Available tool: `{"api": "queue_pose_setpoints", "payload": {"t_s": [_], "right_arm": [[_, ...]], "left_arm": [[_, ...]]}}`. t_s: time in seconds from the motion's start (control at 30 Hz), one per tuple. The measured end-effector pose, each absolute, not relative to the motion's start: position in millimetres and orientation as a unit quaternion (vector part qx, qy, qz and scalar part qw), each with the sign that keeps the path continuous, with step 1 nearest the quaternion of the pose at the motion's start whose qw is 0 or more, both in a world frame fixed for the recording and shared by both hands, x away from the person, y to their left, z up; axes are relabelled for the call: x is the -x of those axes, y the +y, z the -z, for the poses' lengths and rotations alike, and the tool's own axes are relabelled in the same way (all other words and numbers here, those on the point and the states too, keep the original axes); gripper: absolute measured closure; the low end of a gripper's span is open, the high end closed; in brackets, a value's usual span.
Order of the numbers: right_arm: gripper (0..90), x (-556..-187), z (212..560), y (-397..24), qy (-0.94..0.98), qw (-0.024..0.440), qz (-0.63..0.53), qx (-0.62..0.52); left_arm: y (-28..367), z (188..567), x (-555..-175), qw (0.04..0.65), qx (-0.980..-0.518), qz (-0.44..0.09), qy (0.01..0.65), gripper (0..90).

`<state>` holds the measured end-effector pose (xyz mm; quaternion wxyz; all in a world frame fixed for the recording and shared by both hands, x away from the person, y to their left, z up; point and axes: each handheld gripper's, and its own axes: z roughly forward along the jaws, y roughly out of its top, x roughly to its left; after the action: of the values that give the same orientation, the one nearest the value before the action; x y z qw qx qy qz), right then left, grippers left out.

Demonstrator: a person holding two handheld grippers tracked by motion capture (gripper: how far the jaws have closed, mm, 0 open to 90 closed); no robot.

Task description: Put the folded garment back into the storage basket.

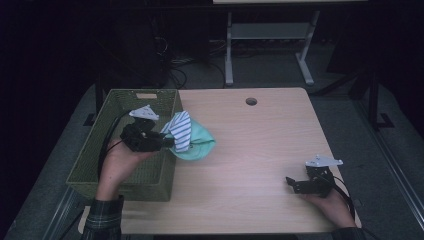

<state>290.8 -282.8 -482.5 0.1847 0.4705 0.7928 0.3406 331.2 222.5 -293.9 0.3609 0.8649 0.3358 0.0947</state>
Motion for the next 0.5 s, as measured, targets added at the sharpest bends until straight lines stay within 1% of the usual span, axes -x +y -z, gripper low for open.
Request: {"api": "queue_pose_setpoints", "payload": {"t_s": [0.3, 0.5], "right_arm": [[7.6, -291, 483, -283, 0.793, 0.185, -0.341, -0.471], [7.6, -291, 483, -283, 0.793, 0.185, -0.341, -0.471]], "left_arm": [[253, 286, -329, 0.368, -0.845, -0.114, 0.37, 74.6], [274, 287, -330, 0.363, -0.834, -0.127, 0.397, 74.5]]}}
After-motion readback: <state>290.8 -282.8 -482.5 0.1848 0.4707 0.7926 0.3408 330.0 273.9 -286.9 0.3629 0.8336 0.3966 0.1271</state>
